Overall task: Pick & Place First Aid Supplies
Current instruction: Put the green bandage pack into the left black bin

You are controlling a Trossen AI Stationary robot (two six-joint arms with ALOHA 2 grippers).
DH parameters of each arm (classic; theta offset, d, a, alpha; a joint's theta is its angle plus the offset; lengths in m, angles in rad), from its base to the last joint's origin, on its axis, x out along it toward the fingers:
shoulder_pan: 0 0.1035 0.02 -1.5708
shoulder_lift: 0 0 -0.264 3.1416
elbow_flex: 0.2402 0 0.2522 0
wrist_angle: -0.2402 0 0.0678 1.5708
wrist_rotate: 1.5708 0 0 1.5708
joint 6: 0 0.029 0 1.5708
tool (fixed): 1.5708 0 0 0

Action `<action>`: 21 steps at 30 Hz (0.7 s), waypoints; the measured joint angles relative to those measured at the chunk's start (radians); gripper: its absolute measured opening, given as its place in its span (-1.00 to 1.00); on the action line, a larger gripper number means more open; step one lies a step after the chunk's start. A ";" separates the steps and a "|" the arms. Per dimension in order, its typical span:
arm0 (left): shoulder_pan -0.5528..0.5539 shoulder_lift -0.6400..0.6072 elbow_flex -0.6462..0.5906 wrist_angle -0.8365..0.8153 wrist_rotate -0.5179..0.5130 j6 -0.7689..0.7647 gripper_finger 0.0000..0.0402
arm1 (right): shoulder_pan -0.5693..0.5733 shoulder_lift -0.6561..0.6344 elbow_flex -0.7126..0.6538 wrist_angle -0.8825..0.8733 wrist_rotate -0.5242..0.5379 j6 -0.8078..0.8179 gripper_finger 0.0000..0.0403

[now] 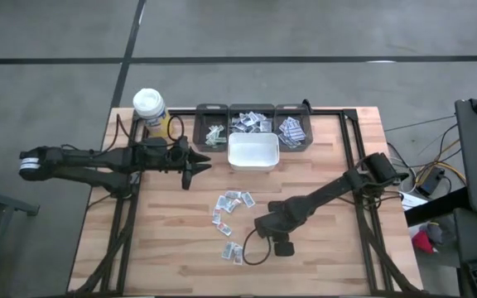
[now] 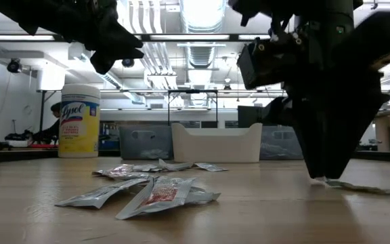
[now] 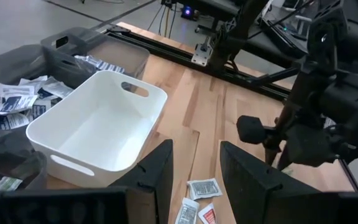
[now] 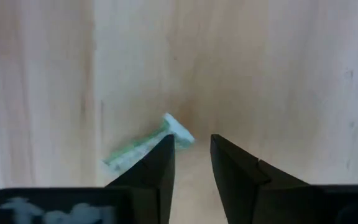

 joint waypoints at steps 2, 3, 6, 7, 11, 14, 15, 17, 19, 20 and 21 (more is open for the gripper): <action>0.000 0.000 0.000 0.000 0.000 0.000 -0.37 | -0.002 0.009 0.000 -0.011 0.003 -0.008 -0.55; 0.000 0.000 0.000 0.000 0.000 0.001 -0.37 | -0.003 0.013 0.001 -0.011 0.003 -0.012 -0.57; 0.000 0.000 0.000 0.000 0.000 0.001 -0.37 | -0.003 0.014 0.002 -0.012 0.004 -0.019 -0.63; 0.000 0.000 0.000 0.000 0.000 0.001 -0.37 | -0.003 0.014 0.002 -0.013 0.005 -0.018 -0.64; 0.000 0.000 0.000 0.000 0.000 0.002 -0.37 | -0.002 0.014 0.002 -0.014 0.013 -0.017 -0.66; 0.000 0.000 0.000 0.000 0.000 0.002 -0.37 | -0.002 0.017 0.002 -0.018 0.048 -0.004 -0.66; 0.000 0.000 0.000 0.000 0.000 0.002 -0.37 | -0.003 0.019 0.002 -0.019 0.059 0.002 -0.66; 0.000 0.000 0.000 0.000 0.000 0.002 -0.37 | -0.007 0.021 0.002 -0.025 0.062 0.007 -0.66; 0.000 0.000 0.000 0.000 0.000 0.003 -0.37 | -0.015 0.029 0.005 -0.033 0.061 0.019 -0.68; 0.000 0.000 0.000 0.000 0.000 0.003 -0.37 | -0.019 0.033 0.005 -0.037 0.061 0.027 -0.69; 0.000 0.000 0.000 0.000 0.000 0.003 -0.37 | -0.023 0.040 0.005 -0.040 0.061 0.032 -0.71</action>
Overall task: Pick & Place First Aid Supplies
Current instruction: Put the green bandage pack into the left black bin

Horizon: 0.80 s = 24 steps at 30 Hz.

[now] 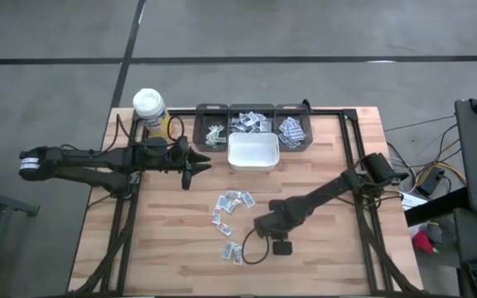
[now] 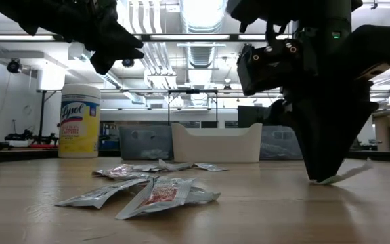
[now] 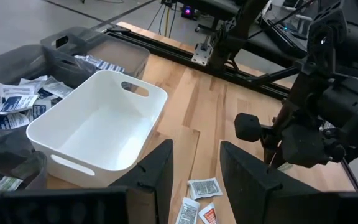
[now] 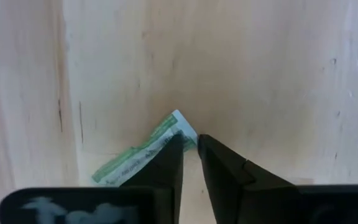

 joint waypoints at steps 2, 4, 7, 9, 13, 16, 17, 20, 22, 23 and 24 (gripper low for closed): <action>0.000 0.000 0.000 0.000 0.000 0.000 -0.37 | -0.006 0.005 0.000 -0.002 -0.004 0.003 -0.78; 0.000 0.000 0.000 0.000 0.000 0.000 -0.37 | -0.010 0.009 -0.001 -0.002 -0.004 0.002 -0.87; 0.000 0.000 0.000 0.000 0.000 0.000 -0.37 | -0.016 0.007 -0.002 -0.004 -0.004 0.002 -0.94; 0.000 0.000 0.000 0.000 0.000 0.000 -0.37 | -0.019 0.001 -0.003 -0.005 -0.002 0.002 -0.95; 0.000 0.000 0.000 0.000 0.000 0.000 -0.37 | -0.034 -0.018 -0.006 -0.008 0.008 0.003 -0.96; 0.000 0.000 0.000 0.000 0.000 -0.002 -0.37 | -0.053 -0.040 -0.010 -0.021 0.054 0.003 -0.96; 0.000 0.000 0.000 0.000 0.001 -0.002 -0.37 | -0.061 -0.052 -0.010 -0.023 0.080 0.004 -0.96; 0.000 0.000 0.000 0.000 0.011 -0.014 -0.37 | -0.085 -0.104 -0.009 -0.015 0.133 0.004 -0.96; 0.000 0.000 0.000 0.000 0.015 -0.034 -0.37 | -0.104 -0.140 -0.007 0.004 0.136 0.003 -0.96; 0.000 0.000 0.000 0.000 0.018 -0.045 -0.37 | -0.115 -0.156 -0.007 0.017 0.139 0.003 -0.96; 0.000 0.000 0.000 0.000 0.021 -0.050 -0.37 | -0.127 -0.172 -0.007 0.030 0.151 0.003 -0.96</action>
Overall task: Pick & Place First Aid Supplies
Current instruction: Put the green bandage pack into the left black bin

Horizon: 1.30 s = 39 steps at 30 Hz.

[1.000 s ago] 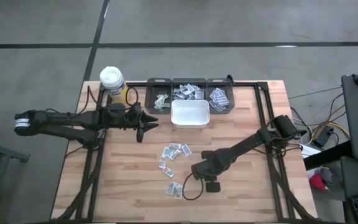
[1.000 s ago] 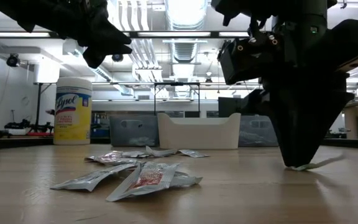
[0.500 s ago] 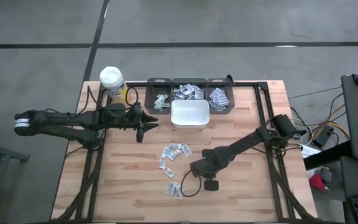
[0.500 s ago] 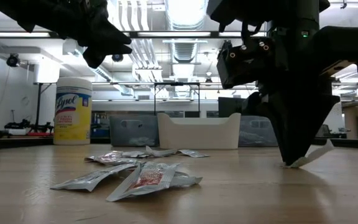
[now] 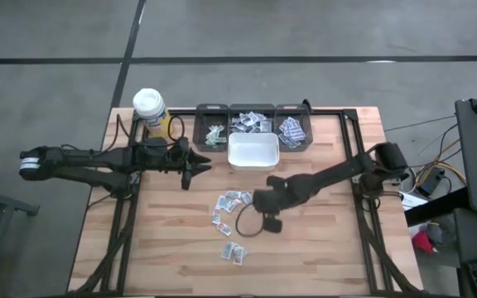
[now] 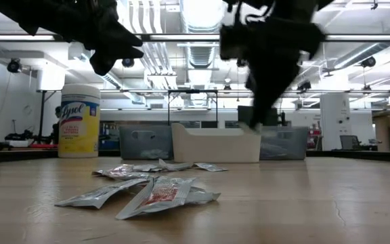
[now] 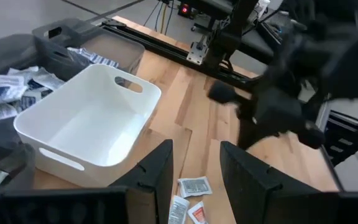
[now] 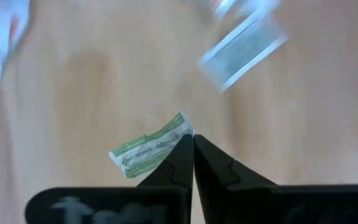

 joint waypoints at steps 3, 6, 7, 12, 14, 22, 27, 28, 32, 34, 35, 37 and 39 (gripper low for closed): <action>-0.001 0.000 0.000 0.000 0.014 -0.006 -0.37 | -0.032 -0.062 0.000 0.063 0.073 -0.014 -0.96; -0.003 0.001 0.000 0.006 0.016 -0.013 -0.37 | -0.057 -0.118 0.002 0.153 0.153 -0.043 -0.96; -0.004 0.007 0.000 0.021 0.016 -0.014 -0.37 | -0.063 -0.132 0.002 0.187 0.177 -0.056 -0.96; -0.006 0.065 0.000 0.155 0.036 -0.011 -0.37 | -0.106 -0.165 0.031 0.336 0.296 -0.143 -0.96; -0.008 0.106 0.000 0.225 0.047 -0.008 -0.37 | -0.122 -0.156 0.065 0.334 0.329 -0.178 -0.96; -0.008 0.238 0.000 0.415 0.076 -0.025 -0.37 | -0.178 -0.100 0.186 0.300 0.370 -0.313 -0.96; -0.006 0.257 0.000 0.436 0.074 -0.064 -0.37 | -0.186 -0.080 0.224 0.270 0.368 -0.367 -0.96; -0.006 0.262 0.000 0.437 0.068 -0.062 -0.37 | -0.187 -0.080 0.226 0.270 0.368 -0.377 -0.96; 0.001 0.280 0.000 0.434 0.039 -0.056 -0.37 | -0.187 -0.080 0.237 0.259 0.368 -0.390 -0.96; 0.007 0.289 0.000 0.434 0.030 -0.056 -0.37 | -0.187 -0.080 0.245 0.250 0.367 -0.396 -0.96; 0.010 0.298 0.000 0.441 0.030 -0.057 -0.37 | -0.187 -0.080 0.248 0.254 0.366 -0.397 -0.96; 0.016 0.313 0.007 0.443 0.031 -0.060 -0.37 | -0.187 -0.082 0.253 0.257 0.364 -0.400 -0.96; 0.019 0.334 0.021 0.441 0.030 -0.060 -0.37 | -0.187 -0.082 0.256 0.257 0.361 -0.401 -0.96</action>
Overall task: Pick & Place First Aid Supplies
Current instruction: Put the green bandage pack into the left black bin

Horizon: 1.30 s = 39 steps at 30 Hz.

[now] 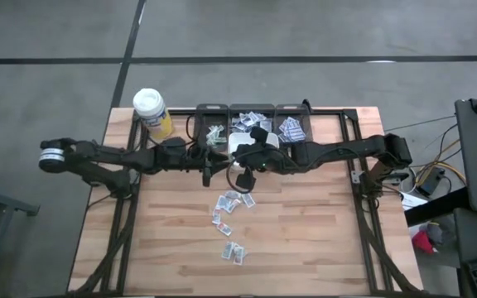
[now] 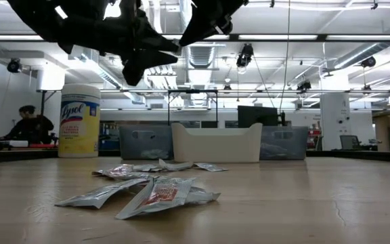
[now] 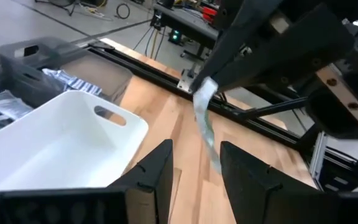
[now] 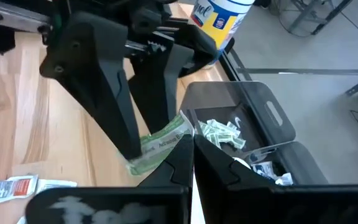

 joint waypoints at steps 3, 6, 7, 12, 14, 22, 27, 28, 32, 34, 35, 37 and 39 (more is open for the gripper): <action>0.000 0.031 0.025 0.001 0.000 0.004 -0.37 | 0.000 0.000 0.001 -0.001 0.000 -0.001 -0.96; 0.004 0.060 0.045 -0.003 0.001 0.011 -0.37 | 0.000 0.000 0.001 -0.003 -0.001 0.001 -0.96; 0.007 0.068 0.052 -0.003 0.001 0.011 -0.37 | 0.000 0.000 0.001 -0.004 -0.001 0.001 -0.96; 0.022 0.085 0.081 0.001 0.001 0.025 -0.37 | 0.002 0.000 0.001 -0.012 -0.004 0.004 -0.96; 0.024 0.085 0.092 -0.007 0.014 0.029 -0.38 | 0.002 0.000 0.001 -0.016 -0.004 0.005 -0.96; 0.024 0.087 0.128 -0.178 0.023 0.075 -0.94 | 0.001 -0.001 0.001 -0.023 -0.004 0.004 -0.96; 0.026 0.087 0.129 -0.181 0.023 0.098 -0.99 | 0.000 -0.002 0.001 -0.030 -0.004 0.000 -0.96; 0.026 0.087 0.129 -0.181 0.023 0.102 -0.99 | -0.001 -0.002 0.001 -0.033 -0.004 -0.001 -0.96; 0.028 0.087 0.129 -0.192 0.023 0.103 -1.00 | -0.009 -0.003 0.004 -0.081 -0.005 -0.003 -0.92; 0.030 0.087 0.129 -0.213 0.023 0.103 -1.00 | -0.014 -0.004 0.006 -0.099 -0.005 0.008 -0.86; 0.031 0.087 0.129 -0.223 0.023 0.101 -1.00 | -0.016 -0.005 0.006 -0.109 -0.005 0.016 -0.82; 0.033 0.087 0.129 -0.247 0.016 0.096 -1.00 | -0.020 -0.008 0.006 -0.126 -0.005 0.037 -0.72; 0.038 0.086 0.129 -0.276 -0.003 0.090 -1.00 | -0.025 -0.012 0.007 -0.151 -0.005 0.058 -0.61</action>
